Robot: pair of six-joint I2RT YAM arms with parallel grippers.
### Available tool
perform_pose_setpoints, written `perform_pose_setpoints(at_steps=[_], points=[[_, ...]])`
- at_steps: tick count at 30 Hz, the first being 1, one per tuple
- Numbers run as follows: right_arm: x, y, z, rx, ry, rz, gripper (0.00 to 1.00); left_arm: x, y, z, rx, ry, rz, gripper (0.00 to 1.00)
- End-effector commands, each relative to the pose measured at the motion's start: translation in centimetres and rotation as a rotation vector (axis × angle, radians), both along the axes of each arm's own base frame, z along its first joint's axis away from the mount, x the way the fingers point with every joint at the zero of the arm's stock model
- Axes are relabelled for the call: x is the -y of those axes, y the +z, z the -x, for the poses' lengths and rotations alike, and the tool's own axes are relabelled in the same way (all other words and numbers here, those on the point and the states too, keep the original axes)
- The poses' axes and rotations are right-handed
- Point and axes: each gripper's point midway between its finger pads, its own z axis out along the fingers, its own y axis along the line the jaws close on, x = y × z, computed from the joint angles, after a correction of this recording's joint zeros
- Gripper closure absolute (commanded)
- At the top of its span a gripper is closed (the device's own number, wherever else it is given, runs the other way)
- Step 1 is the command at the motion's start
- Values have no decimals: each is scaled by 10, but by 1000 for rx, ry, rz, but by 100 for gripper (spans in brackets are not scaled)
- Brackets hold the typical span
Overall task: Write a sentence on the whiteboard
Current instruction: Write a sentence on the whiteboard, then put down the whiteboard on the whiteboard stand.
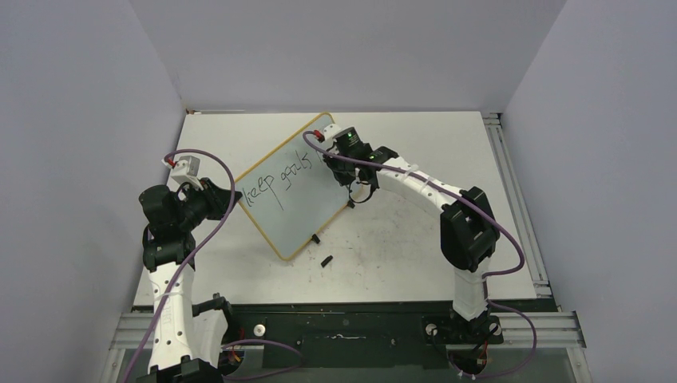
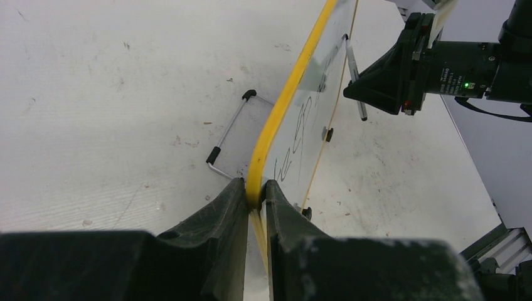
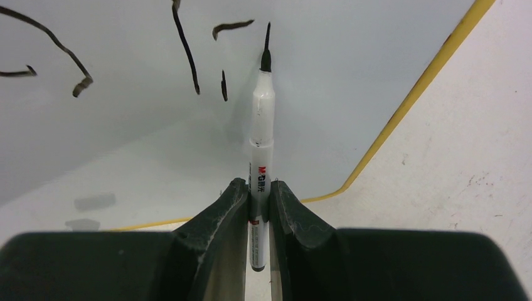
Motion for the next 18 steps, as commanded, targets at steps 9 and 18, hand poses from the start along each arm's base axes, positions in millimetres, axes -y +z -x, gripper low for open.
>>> perform_pose_setpoints(at_steps=[9,18], points=[[9,-19,8,-34,-11,14,95,-8,14,-5,50,32,-44,100],[11,2,6,9,-20,-10,95,-8,14,-4,50,34,-46,100]])
